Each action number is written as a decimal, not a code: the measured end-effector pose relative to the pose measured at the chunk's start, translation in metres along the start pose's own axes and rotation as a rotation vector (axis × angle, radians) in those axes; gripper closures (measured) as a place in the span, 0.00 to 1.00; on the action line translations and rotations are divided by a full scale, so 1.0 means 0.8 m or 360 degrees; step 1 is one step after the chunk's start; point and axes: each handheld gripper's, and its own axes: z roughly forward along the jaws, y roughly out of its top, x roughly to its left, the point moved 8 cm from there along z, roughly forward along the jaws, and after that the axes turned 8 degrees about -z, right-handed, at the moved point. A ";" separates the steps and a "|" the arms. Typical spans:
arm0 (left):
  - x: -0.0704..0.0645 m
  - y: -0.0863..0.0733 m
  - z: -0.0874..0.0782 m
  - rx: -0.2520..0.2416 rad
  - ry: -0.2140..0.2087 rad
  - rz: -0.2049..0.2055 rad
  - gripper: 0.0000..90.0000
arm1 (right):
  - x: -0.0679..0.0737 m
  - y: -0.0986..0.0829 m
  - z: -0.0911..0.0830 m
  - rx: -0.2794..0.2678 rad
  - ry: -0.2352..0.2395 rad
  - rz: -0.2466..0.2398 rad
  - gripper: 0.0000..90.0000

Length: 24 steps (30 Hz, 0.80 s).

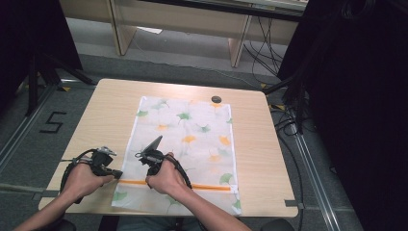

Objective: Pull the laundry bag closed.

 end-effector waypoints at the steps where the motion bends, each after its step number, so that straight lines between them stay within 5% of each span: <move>1: 0.000 0.000 0.000 0.0000 0.0000 0.0000 1.00 | -0.002 0.000 0.001 -0.0013 -0.0008 -0.0025 1.00; 8: 0.000 0.000 0.000 0.0001 -0.0002 -0.0004 1.00 | -0.001 0.000 0.001 -0.0018 -0.0008 -0.0014 1.00; 10: 0.000 0.000 0.000 0.0002 -0.0001 -0.0003 1.00 | 0.002 -0.002 -0.001 0.0012 0.0005 0.0047 1.00; 17: 0.000 0.000 0.000 0.0000 -0.0002 -0.0005 1.00 | -0.003 -0.001 -0.001 -0.0018 -0.0010 -0.0030 1.00; 20: 0.000 0.000 0.000 0.0000 -0.0002 -0.0005 1.00 | -0.004 -0.003 -0.002 -0.0004 -0.0014 -0.0008 1.00; 21: 0.000 0.000 0.000 0.0000 0.0003 -0.0006 1.00 | 0.000 -0.004 -0.004 0.0022 0.0002 0.0061 1.00; 24: 0.000 0.000 0.000 -0.0001 0.0002 -0.0008 1.00 | -0.001 -0.005 -0.004 0.0021 -0.0007 0.0046 1.00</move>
